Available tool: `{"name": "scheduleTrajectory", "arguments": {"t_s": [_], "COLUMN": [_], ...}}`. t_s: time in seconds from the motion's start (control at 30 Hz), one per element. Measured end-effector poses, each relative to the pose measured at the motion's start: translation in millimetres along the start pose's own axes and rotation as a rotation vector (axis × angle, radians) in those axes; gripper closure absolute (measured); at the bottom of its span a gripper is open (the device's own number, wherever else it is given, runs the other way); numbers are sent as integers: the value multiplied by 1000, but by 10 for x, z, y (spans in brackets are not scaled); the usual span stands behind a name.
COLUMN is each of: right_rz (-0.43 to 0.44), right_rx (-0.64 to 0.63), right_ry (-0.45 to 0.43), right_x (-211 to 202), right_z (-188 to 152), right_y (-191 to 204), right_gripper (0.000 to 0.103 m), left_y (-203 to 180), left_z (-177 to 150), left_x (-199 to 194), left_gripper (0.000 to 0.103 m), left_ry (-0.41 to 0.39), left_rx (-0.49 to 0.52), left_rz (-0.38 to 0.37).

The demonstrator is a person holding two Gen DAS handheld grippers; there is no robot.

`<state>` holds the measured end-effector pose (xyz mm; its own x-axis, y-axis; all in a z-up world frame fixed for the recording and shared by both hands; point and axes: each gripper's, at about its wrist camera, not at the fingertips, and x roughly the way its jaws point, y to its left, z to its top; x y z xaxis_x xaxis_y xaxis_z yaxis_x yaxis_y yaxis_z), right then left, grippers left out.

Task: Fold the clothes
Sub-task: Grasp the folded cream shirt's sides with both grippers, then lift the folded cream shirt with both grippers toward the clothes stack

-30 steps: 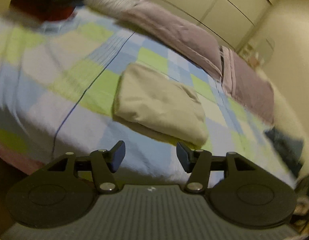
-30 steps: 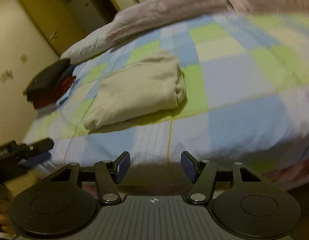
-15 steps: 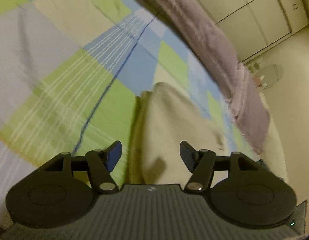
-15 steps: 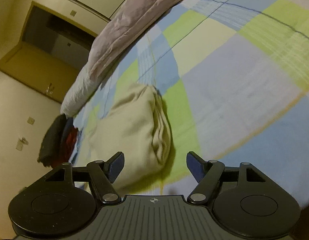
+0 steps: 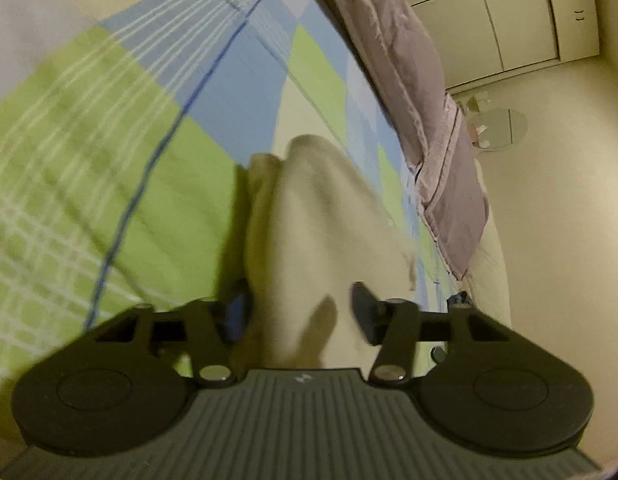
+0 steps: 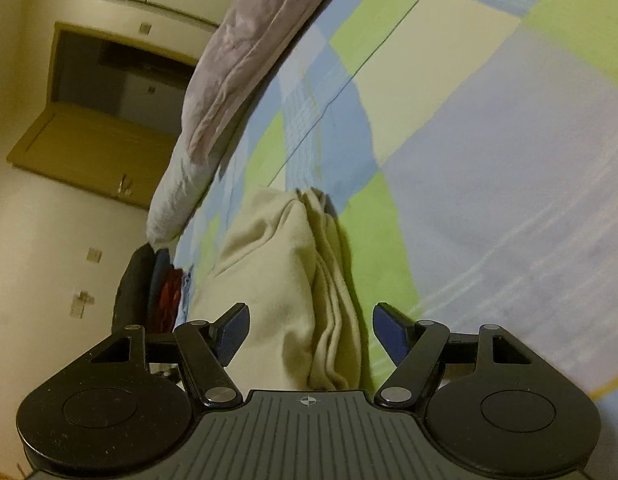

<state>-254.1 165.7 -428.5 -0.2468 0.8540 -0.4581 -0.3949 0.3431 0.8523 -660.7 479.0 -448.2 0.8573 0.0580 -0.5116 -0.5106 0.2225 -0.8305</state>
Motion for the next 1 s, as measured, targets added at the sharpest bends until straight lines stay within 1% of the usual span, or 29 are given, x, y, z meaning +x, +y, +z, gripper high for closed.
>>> {"name": "scheduleTrajectory", "arguments": {"t_s": [0.03, 0.13, 0.23, 0.3, 0.33, 0.37, 0.43, 0.47, 0.5, 0.57, 0.6, 0.7, 0.77, 0.83, 0.9, 1.0], "right_rz": [4, 5, 3, 21, 20, 18, 31, 45, 56, 60, 55, 29, 42, 60, 79, 121], "right_rx": [-9, -27, -47, -68, -81, -90, -94, -88, -65, -33, -22, 14, 47, 65, 75, 61], "right_ry": [13, 66, 121, 160, 177, 191, 215, 224, 225, 228, 231, 233, 228, 230, 234, 236], "right_x": [25, 125, 264, 361, 409, 441, 451, 436, 425, 405, 396, 350, 276, 148, 58, -87], "right_z": [22, 79, 157, 208, 231, 247, 266, 270, 279, 300, 312, 369, 450, 559, 664, 824], "right_y": [5, 22, 56, 87, 92, 78, 27, -9, -54, -80, -68, 81, 289, 575, 877, 1377], "right_gripper": [31, 31, 32, 33, 43, 51, 56, 61, 64, 73, 74, 77, 78, 78, 78, 78], "left_y": [37, 31, 19, 17, 20, 23, 29, 32, 35, -47, -91, -355, -629, -926, -1288, -1717], "left_z": [8, 38, 68, 85, 91, 97, 108, 114, 120, 126, 129, 178, 254, 348, 452, 595], "left_x": [-6, 34, 134, 189, 209, 229, 269, 288, 308, 290, 279, 148, -44, -249, -507, -857], "left_gripper": [70, 71, 71, 75, 76, 77, 80, 82, 87, 90, 91, 92, 92, 92, 92, 92], "left_ry": [2, 21, 49, 66, 72, 79, 92, 99, 105, 105, 105, 92, 66, 41, 12, -44], "left_rx": [-15, -17, -19, -26, -33, -41, -55, -62, -69, -68, -66, -86, -114, -117, -97, -79], "left_rz": [-5, -10, -36, -51, -56, -61, -72, -77, -83, -59, -46, 9, 10, 13, 25, 23]}}
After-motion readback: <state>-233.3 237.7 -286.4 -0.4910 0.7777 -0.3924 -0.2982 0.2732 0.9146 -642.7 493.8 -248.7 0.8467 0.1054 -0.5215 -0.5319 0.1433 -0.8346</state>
